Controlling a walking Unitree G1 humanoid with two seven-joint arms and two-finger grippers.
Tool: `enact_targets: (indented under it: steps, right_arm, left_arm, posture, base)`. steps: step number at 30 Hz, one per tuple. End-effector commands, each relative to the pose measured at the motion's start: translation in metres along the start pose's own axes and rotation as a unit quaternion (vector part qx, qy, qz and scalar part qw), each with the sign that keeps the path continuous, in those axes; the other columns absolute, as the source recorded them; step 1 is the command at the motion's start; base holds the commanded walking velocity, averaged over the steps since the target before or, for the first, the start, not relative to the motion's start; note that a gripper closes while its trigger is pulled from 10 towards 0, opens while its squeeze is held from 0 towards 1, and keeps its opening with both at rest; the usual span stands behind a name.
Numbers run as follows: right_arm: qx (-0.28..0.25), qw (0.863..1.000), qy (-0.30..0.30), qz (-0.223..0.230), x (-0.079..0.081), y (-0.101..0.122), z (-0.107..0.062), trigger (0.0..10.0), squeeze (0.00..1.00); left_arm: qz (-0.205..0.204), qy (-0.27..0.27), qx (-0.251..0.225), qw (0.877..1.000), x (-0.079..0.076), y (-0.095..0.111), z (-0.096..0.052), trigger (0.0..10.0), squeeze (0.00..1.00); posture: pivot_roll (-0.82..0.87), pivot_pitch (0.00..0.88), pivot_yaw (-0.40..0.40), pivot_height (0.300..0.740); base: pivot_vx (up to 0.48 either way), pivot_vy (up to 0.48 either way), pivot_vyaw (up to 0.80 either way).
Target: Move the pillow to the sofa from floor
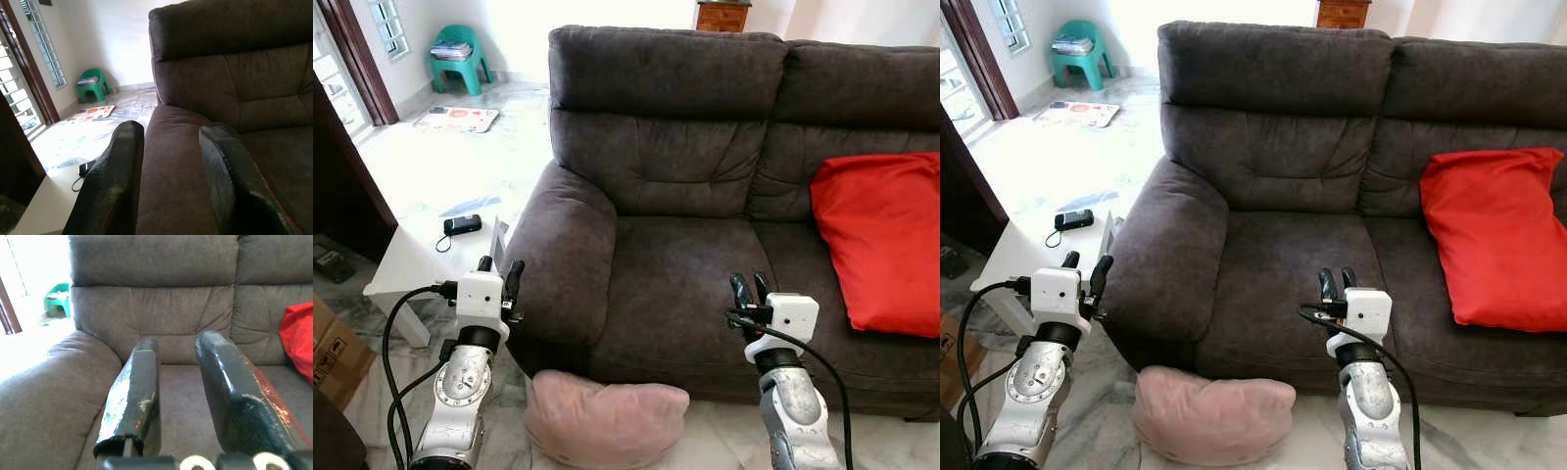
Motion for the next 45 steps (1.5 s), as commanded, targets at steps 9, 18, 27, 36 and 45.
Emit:
enact_targets:
  steps: [9, 18, 27, 36, 45]
  right_arm:
    - [-0.005, 1.0, 0.002, 0.004, 0.0, 0.004, 0.002, 10.0, 0.0]
    - [0.007, 1.0, 0.002, 0.006, 0.0, 0.002, 0.003, 10.0, 0.0]
    - [0.0, 1.0, 0.009, 0.006, 0.001, 0.004, 0.003, 10.0, 0.0]
    - [-0.002, 1.0, 0.013, 0.008, 0.002, 0.006, 0.006, 10.0, 0.0]
    - [-0.002, 1.0, 0.017, 0.01, 0.004, 0.006, 0.007, 10.0, 0.0]
  left_arm:
    - [-0.002, 0.002, -0.003, 1.0, 0.0, 0.004, 0.0, 10.0, 0.0]
    - [-0.006, 0.004, -0.005, 1.0, 0.0, 0.005, 0.001, 10.0, 0.0]
    - [-0.009, 0.003, -0.006, 1.0, -0.001, 0.005, 0.002, 10.0, 0.0]
    - [-0.004, -0.007, -0.008, 1.0, -0.004, 0.006, 0.004, 10.0, 0.0]
    - [-0.011, -0.036, -0.001, 0.999, -0.013, 0.005, 0.004, 10.0, 0.0]
  posture:
    - [0.11, 0.018, -0.032, 0.74]
    - [0.11, 0.022, -0.035, 0.74]
    - [0.1, 0.021, -0.038, 0.74]
    - [0.1, 0.015, -0.042, 0.74]
    - [0.11, 0.015, -0.044, 0.74]
  base:
    - [0.0, 0.0, 0.0]
    - [0.171, 0.0, 0.0]
    - [0.278, 0.0, 0.0]
    - [0.289, 0.0, 0.0]
    - [0.0, 0.0, 0.0]
Point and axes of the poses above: a point about 5 cm out from each wrist's last joint towards the gripper, its own z axis pointing out of the wrist towards the gripper, its own y axis along the axis of the wrist's last joint, x = y × z, the point moved 1 cm from there along z, pointing out of the wrist towards the gripper, and after that the axes turned 11 degrees about -z, right-handed, at the moved point
